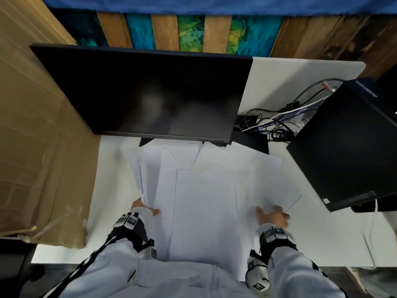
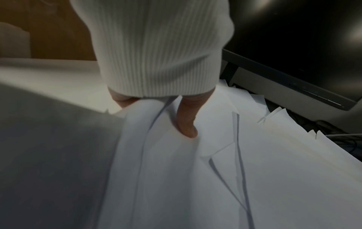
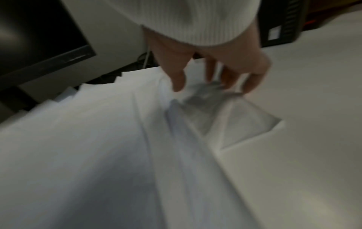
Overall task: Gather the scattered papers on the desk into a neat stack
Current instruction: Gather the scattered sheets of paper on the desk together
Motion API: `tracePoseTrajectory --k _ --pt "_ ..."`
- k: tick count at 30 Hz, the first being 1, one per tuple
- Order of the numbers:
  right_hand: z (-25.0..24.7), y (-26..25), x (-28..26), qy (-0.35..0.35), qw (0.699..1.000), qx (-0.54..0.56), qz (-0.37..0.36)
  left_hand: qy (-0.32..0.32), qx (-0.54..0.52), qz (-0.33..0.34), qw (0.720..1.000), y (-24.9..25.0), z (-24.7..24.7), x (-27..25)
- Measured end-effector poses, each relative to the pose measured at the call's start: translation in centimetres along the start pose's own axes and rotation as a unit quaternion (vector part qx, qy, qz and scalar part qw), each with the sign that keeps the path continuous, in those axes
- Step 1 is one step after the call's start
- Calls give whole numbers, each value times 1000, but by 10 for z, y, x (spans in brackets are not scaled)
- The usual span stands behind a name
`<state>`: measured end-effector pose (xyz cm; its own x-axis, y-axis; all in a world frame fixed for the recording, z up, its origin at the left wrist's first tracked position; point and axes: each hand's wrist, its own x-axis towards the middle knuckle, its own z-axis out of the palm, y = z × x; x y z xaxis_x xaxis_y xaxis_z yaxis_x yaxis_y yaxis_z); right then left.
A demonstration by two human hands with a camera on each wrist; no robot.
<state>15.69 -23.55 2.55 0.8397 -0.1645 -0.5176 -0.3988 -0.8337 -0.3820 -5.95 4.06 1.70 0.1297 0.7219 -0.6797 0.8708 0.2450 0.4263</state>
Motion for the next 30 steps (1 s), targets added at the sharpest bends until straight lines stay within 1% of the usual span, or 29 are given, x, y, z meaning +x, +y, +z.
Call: tracePoseTrajectory --k 1,2,3,6,8,10,11,13,14,17,18,19,20,22,23,24,26,28,30 --pt "-9 5 2 25 999 3 46 -3 -3 4 1000 -1 0 1" --pt "-14 8 6 37 996 12 74 -3 -15 9 1000 -3 0 4" --pt "-16 9 7 31 996 28 82 2 -37 13 999 -5 0 7" --pt "-10 2 16 -35 995 88 42 55 -131 6 990 -7 -3 11" --pt "-4 -2 19 -79 989 124 13 87 -205 -6 975 -8 -10 15" --pt "4 -2 24 -110 988 109 -24 101 -249 -11 963 -13 -20 24" --pt "4 -4 20 -132 986 93 -36 103 -239 -17 965 -17 -25 30" --pt "4 -6 15 -168 982 67 -57 92 -162 -34 982 -24 -31 36" --pt "2 -8 13 -178 981 49 -66 89 -122 -32 988 -25 -33 37" --pt "-4 -8 14 -211 974 -18 -82 83 -51 -25 995 -22 -38 30" --pt "-6 -8 17 -210 973 -34 -91 84 -33 -28 996 -21 -39 29" --pt "-8 -10 18 -196 976 -27 -89 81 -28 -32 996 -21 -38 29" --pt "-8 -10 21 -166 982 -8 -88 77 -29 -31 996 -21 -36 28" --pt "-7 -13 21 -103 992 57 -54 69 -70 -26 995 -18 -30 23" --pt "-7 -16 18 -85 992 85 -34 71 -104 -23 992 -17 -27 21" --pt "-5 -19 14 -81 991 106 -29 74 -134 -18 988 -16 -23 20" --pt "1 -25 7 -112 983 136 -49 56 -171 -17 984 -11 -17 13" --pt "6 -28 -3 -161 979 99 -70 24 -178 -24 983 -6 -15 9" --pt "14 -29 -9 -189 978 56 -75 -6 -168 -21 986 -3 -12 6"
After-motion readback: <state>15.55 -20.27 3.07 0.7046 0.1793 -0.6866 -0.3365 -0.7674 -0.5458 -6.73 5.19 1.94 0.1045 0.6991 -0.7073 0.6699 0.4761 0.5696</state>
